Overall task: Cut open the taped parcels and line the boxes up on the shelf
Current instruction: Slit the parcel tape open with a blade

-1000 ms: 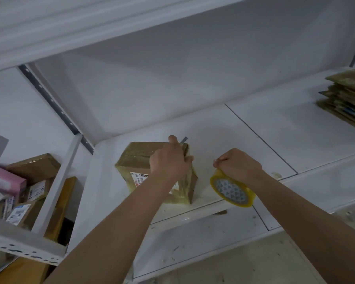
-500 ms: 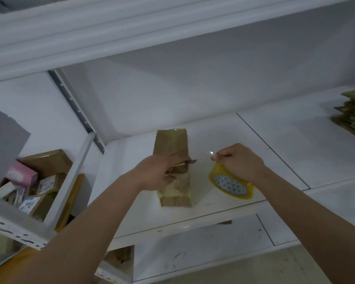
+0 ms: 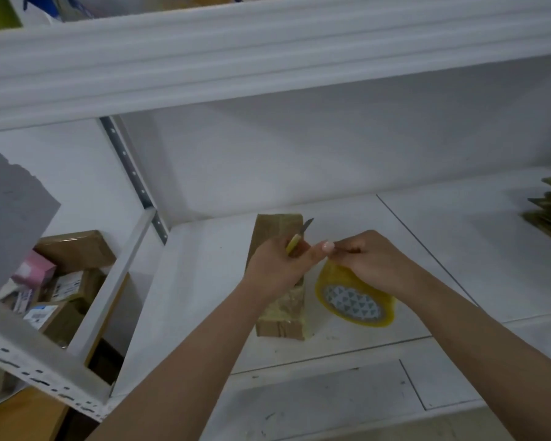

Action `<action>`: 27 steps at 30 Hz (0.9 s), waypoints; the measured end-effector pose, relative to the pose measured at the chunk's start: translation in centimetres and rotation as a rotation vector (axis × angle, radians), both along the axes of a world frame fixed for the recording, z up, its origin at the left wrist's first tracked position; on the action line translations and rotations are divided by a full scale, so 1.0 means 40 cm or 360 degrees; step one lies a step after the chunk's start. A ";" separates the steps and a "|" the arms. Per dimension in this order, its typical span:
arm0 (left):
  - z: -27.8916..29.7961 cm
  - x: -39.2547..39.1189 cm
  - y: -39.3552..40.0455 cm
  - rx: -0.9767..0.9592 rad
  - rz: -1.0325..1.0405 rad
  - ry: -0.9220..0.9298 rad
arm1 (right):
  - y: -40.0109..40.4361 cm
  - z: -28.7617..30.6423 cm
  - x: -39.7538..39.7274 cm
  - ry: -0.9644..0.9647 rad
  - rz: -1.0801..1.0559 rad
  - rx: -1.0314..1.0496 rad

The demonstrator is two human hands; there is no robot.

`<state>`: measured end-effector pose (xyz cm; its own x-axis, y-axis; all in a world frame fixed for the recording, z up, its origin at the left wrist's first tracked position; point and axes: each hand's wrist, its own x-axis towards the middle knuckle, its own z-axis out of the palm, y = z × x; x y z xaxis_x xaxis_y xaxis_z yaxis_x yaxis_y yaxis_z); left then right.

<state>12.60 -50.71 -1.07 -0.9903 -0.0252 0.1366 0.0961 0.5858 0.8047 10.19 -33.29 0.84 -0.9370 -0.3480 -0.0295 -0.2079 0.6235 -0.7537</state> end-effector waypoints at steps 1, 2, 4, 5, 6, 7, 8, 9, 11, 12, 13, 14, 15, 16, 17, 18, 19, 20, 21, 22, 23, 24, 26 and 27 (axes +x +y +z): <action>0.002 -0.004 0.011 -0.0026 -0.0014 0.0025 | -0.002 0.003 0.003 -0.0006 0.0002 -0.0005; 0.005 -0.007 0.019 -0.0008 -0.0009 0.0059 | -0.004 0.005 0.003 -0.0005 0.0009 -0.0006; 0.008 -0.014 0.024 0.0121 -0.0015 0.0143 | -0.006 0.005 -0.001 -0.0050 0.0015 -0.0047; 0.012 -0.018 0.024 0.0147 -0.0029 0.0177 | -0.005 0.006 -0.004 -0.0122 -0.0007 -0.0106; 0.017 -0.019 0.023 0.0136 -0.0044 0.0199 | -0.004 0.007 -0.009 -0.0219 -0.0048 -0.0180; 0.022 -0.022 0.021 0.0107 -0.0051 0.0219 | -0.005 0.009 -0.013 -0.0307 -0.0096 -0.0257; 0.026 -0.023 0.018 0.0073 -0.0041 0.0243 | -0.005 0.011 -0.013 -0.0359 -0.0123 -0.0306; 0.030 -0.024 0.014 0.0036 -0.0004 0.0267 | -0.004 0.014 -0.015 -0.0374 -0.0136 -0.0354; 0.036 -0.027 -0.009 -0.0025 0.0146 0.0298 | 0.005 0.027 -0.019 -0.0368 -0.0132 -0.0536; 0.036 -0.027 -0.026 -0.0034 0.0222 0.0301 | 0.010 0.037 -0.018 -0.0368 -0.0112 -0.0638; 0.034 -0.026 -0.043 -0.0040 0.0277 0.0297 | 0.014 0.048 -0.018 -0.0365 -0.0087 -0.0694; 0.031 -0.024 -0.056 -0.0048 0.0315 0.0288 | 0.017 0.056 -0.021 -0.0359 -0.0055 -0.0696; 0.027 -0.022 -0.067 -0.0066 0.0347 0.0286 | 0.015 0.061 -0.025 -0.0353 -0.0013 -0.0666; 0.024 -0.018 -0.075 -0.0094 0.0379 0.0298 | 0.009 0.065 -0.027 -0.0343 0.0033 -0.0618; 0.023 -0.015 -0.083 -0.0125 0.0410 0.0322 | 0.001 0.067 -0.028 -0.0333 0.0065 -0.0562; 0.022 -0.010 -0.095 -0.0154 0.0438 0.0336 | -0.005 0.068 -0.031 -0.0324 0.0073 -0.0510; 0.020 -0.004 -0.112 -0.0188 0.0467 0.0335 | -0.007 0.068 -0.034 -0.0313 0.0067 -0.0473; 0.018 0.004 -0.135 -0.0227 0.0506 0.0319 | -0.003 0.067 -0.036 -0.0305 0.0051 -0.0448; 0.015 0.014 -0.163 -0.0253 0.0555 0.0300 | 0.005 0.064 -0.038 -0.0298 0.0024 -0.0427; 0.009 0.026 -0.192 -0.0263 0.0608 0.0291 | 0.015 0.059 -0.040 -0.0275 -0.0012 -0.0379; 0.000 0.039 -0.216 -0.0272 0.0648 0.0290 | 0.024 0.051 -0.043 -0.0234 -0.0041 -0.0295; -0.012 0.052 -0.233 -0.0296 0.0673 0.0289 | 0.029 0.041 -0.045 -0.0195 -0.0054 -0.0177; -0.043 0.075 -0.242 -0.0366 0.0693 0.0277 | 0.025 0.017 -0.046 -0.0152 -0.0043 0.0027; -0.058 0.082 -0.242 -0.0379 0.0699 0.0273 | 0.022 0.005 -0.046 -0.0139 -0.0041 0.0086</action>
